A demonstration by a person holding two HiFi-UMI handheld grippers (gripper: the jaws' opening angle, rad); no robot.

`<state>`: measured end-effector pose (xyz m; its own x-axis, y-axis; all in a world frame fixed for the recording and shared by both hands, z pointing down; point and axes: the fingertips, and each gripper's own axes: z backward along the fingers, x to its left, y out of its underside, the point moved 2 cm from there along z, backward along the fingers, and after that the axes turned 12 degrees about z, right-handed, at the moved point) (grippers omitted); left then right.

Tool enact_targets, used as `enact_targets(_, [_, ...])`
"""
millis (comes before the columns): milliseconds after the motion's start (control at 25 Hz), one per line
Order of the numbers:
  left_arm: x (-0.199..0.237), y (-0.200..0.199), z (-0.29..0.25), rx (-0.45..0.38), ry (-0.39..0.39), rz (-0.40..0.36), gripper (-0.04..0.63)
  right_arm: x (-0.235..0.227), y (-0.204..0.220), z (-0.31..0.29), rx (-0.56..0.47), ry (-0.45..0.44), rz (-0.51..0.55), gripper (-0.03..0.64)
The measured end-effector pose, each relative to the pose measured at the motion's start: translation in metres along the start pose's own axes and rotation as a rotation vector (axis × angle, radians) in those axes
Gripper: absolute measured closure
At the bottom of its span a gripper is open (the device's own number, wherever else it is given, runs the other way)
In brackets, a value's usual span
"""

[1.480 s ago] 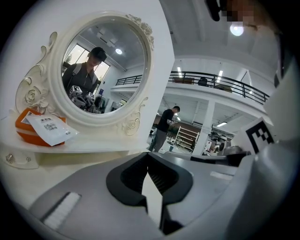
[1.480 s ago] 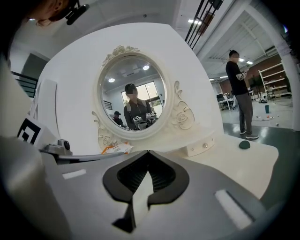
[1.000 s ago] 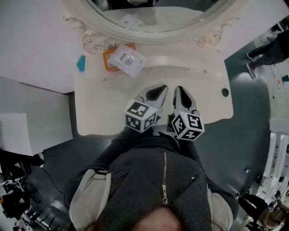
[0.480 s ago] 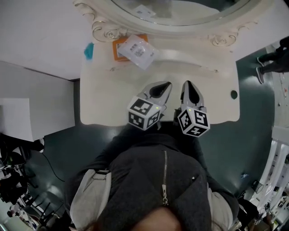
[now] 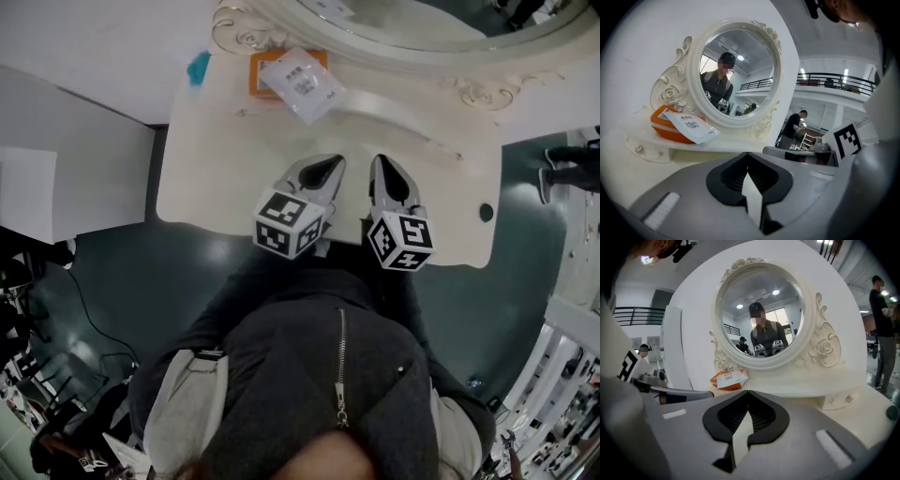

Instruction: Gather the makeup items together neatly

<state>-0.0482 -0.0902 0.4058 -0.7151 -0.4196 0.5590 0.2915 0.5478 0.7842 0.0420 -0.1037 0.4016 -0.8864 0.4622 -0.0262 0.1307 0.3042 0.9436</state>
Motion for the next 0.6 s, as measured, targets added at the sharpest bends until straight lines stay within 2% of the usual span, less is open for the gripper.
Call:
enact_targets(160, [0.015,-0.005,0.012,-0.051,-0.093,0.016,0.586,0.007,-0.001,-0.014,0.022,-0.088,0.023,0.612])
enact_targets(600, [0.052,0.006,0.056,-0.14,-0.309,0.101,0.586,0.06,0.019,-0.053,0.166,-0.462,0.143,0.591])
